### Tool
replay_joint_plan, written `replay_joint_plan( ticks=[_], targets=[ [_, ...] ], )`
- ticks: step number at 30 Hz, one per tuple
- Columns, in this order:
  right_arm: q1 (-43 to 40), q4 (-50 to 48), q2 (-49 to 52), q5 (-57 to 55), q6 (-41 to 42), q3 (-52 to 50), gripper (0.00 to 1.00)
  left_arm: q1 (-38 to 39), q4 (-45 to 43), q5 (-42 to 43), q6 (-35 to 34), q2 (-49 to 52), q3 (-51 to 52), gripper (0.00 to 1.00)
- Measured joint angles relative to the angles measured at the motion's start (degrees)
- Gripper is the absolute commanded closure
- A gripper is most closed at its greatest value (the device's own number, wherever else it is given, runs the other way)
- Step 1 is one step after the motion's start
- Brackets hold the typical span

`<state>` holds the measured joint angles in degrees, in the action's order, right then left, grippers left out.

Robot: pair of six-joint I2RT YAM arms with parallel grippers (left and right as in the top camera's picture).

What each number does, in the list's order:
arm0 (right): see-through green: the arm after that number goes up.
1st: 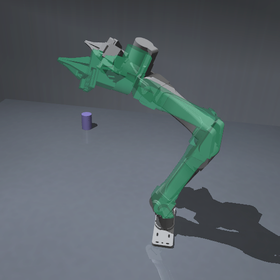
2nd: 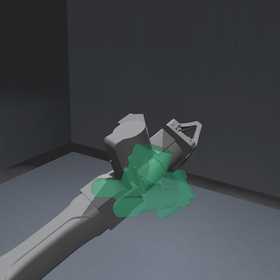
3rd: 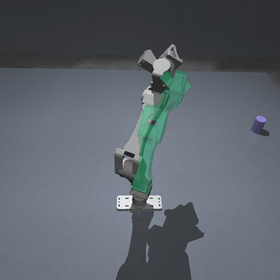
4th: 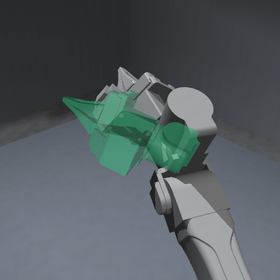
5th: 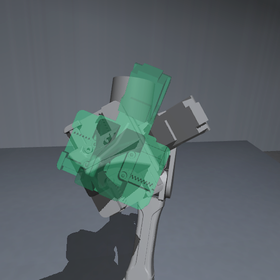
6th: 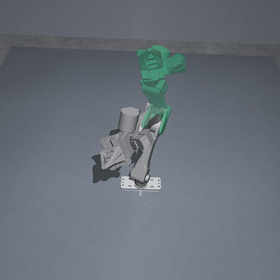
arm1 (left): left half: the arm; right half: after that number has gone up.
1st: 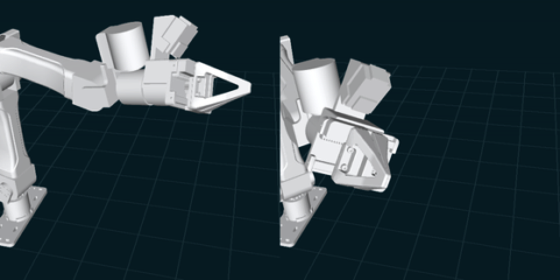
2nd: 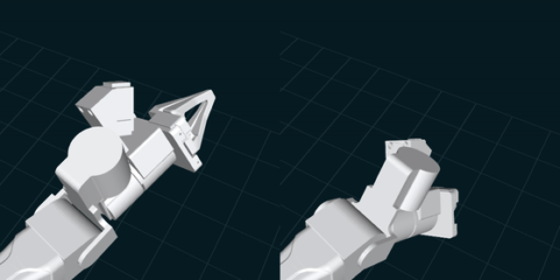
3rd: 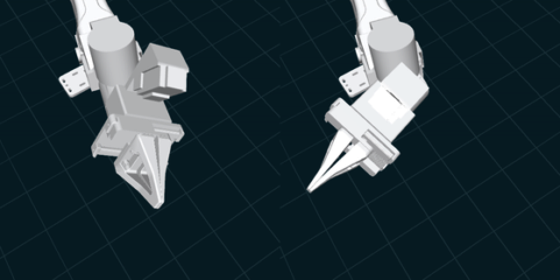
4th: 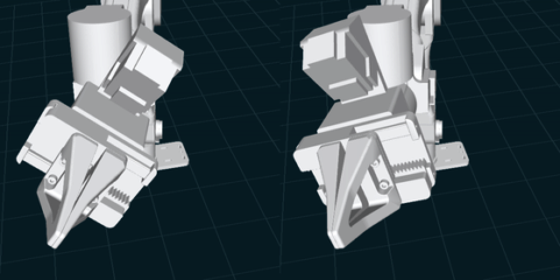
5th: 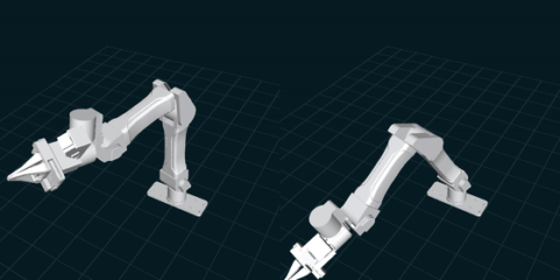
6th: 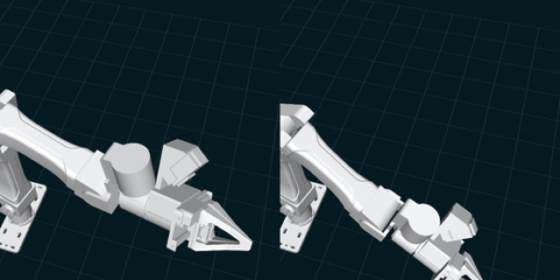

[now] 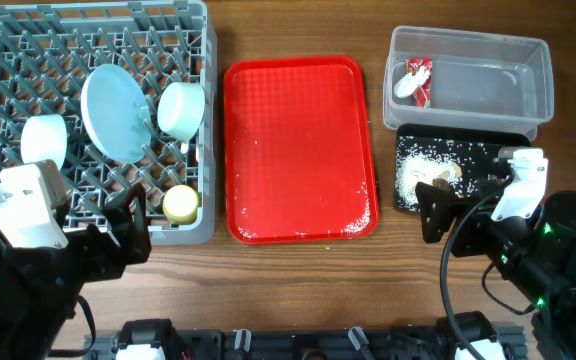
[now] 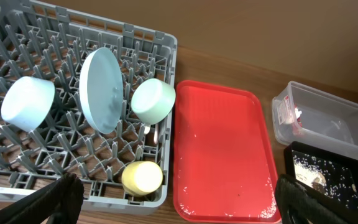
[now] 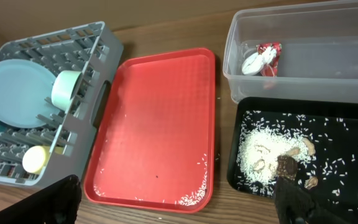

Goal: Sort waste into correct bins and load items into the dishwasher rack

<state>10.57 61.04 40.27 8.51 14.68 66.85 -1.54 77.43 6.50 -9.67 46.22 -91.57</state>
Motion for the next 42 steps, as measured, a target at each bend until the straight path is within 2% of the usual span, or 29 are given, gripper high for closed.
replay_joint_plan(
  ticks=[2, 4, 7, 10, 15, 19, 38, 42],
  targets=[
    [-0.02, -1.27, -0.46, -0.83, -0.66, -0.35, 0.00, 0.00, 0.00, 0.00, 0.00, 0.00, 0.00, 0.00],
    [-0.02, -12.24, -4.02, -1.70, -3.74, -4.15, 0.00, 0.00, 0.09, 0.00, 0.00, 0.00, 0.00, 0.00],
    [-0.02, -33.38, -15.54, -1.75, -7.98, -22.01, 0.00, 0.07, 0.28, -0.17, 0.00, 0.00, 0.00, 0.00],
    [-0.02, -44.65, -25.44, -1.75, -8.96, -41.94, 0.00, 0.07, 0.28, -0.20, 0.00, 0.00, 0.00, 0.00],
    [-0.02, -55.43, -37.20, -1.77, -9.01, -58.80, 0.00, 0.11, 0.26, -0.20, 0.00, -0.04, 0.00, 0.00],
    [0.00, -62.12, -39.17, -1.77, -8.90, -65.59, 0.00, 0.09, 0.17, -0.20, 0.00, -0.04, 0.00, 0.00],
    [0.00, -61.37, -39.23, -1.75, -8.72, -66.40, 0.00, 0.37, 1.53, -0.61, 0.02, -0.04, 0.00, 0.00],
    [-0.02, -61.31, -39.28, -1.77, -8.72, -66.40, 0.00, 0.42, -10.56, -2.34, 0.11, -1.49, 4.83, 0.00]
  ],
)
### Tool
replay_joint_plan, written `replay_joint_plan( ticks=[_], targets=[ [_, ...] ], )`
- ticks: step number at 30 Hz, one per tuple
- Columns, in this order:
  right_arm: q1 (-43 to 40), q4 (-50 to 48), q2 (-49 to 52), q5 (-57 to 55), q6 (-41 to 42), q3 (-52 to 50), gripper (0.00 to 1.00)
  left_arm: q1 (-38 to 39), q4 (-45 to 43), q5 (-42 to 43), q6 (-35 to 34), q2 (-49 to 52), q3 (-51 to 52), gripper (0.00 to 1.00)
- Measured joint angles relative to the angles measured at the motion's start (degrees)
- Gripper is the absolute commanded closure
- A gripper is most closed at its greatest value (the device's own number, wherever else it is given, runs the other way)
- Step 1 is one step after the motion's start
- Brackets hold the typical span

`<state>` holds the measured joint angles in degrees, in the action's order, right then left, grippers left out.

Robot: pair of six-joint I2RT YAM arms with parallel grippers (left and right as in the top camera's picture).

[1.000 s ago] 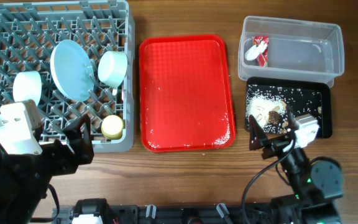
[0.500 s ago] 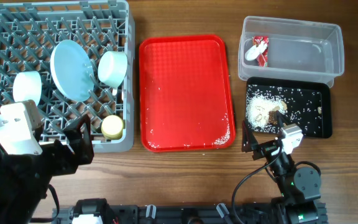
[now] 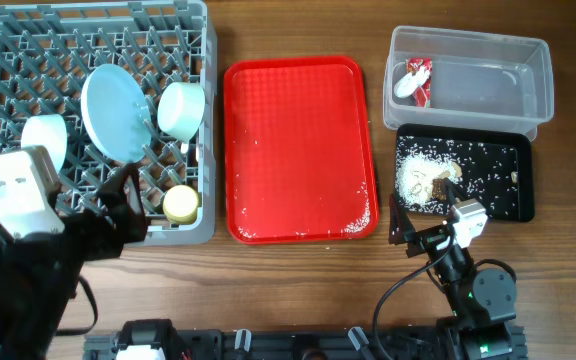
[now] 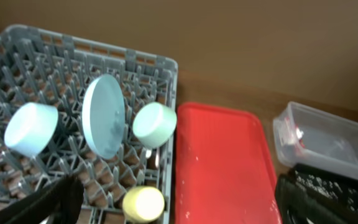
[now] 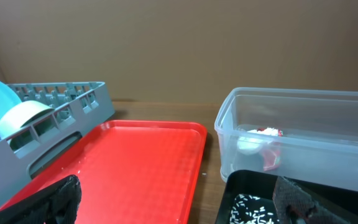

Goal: Sort waste into correct bins and load items into the dishwasher rack

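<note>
The grey dishwasher rack [image 3: 208,120] at the left holds a pale blue plate [image 3: 113,110] on edge, a mint cup [image 3: 180,108], a white bowl [image 3: 44,140] and a yellow cup [image 3: 180,203]. The red tray [image 3: 298,150] in the middle carries only scattered rice grains. A clear bin [image 3: 488,95] holds a red-and-white wrapper [image 3: 416,80]. A black bin [image 3: 498,200] holds rice and food scraps [image 3: 423,180]. My left gripper [image 3: 123,210] [image 4: 179,208] hangs open and empty at the rack's near edge. My right gripper [image 3: 416,232] [image 5: 176,205] is open and empty, low at the black bin's near left corner.
Bare wood table runs along the near edge in front of the tray and beyond the bins. The right arm's base [image 3: 483,290] sits folded at the front right. A brown wall shows behind the table in the wrist views.
The right arm has drawn back and down to the table's front edge, and its camera now looks level across the table. The left arm shifted slightly. No object moved.
</note>
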<state>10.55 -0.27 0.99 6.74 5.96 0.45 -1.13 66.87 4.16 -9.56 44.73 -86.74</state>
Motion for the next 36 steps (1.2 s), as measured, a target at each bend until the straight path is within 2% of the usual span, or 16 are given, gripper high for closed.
replay_joint_plan(
  ticks=[3, 4, 6, 7, 9, 14, 17, 22, 36],
  targets=[
    [0.00, -0.02, -0.07, 0.00, 0.00, -0.02, 0.00, 0.02, -16.96, -1.31, 0.15, -6.60, 15.28, 0.00],
    [0.00, -0.02, -0.11, 0.00, 0.00, -0.02, 0.00, 0.66, -26.38, -1.33, 0.22, -10.49, 23.30, 0.00],
    [0.00, -0.02, -0.11, 0.00, 0.00, -0.02, 0.00, 1.86, -35.32, -1.05, 0.31, -15.87, 33.92, 0.00],
    [0.02, 0.00, -0.11, 0.02, 0.00, -0.02, 0.00, 2.82, -40.02, 0.13, 0.33, -20.74, 42.73, 0.00],
    [0.00, 0.02, -0.11, 0.00, 0.00, -0.02, 0.00, 3.13, -47.01, 1.62, 0.33, -25.88, 51.63, 0.00],
    [0.00, 0.00, -0.20, 0.00, 0.00, -0.04, 0.00, 3.32, -54.99, 4.79, 0.33, -39.82, 71.38, 0.00],
    [0.02, 0.02, -0.26, 0.02, 0.00, -0.04, 0.00, 3.34, -58.99, 5.38, 0.31, -43.67, 78.95, 0.00],
    [0.00, 0.02, -0.26, 0.00, 0.00, -0.04, 0.00, 5.33, -61.94, 3.17, 0.33, -43.93, 85.46, 0.00],
    [0.02, 0.02, -0.26, 0.00, 0.00, -0.04, 0.00, 6.34, -62.64, 1.22, 0.35, -43.93, 85.72, 0.00]
  ],
)
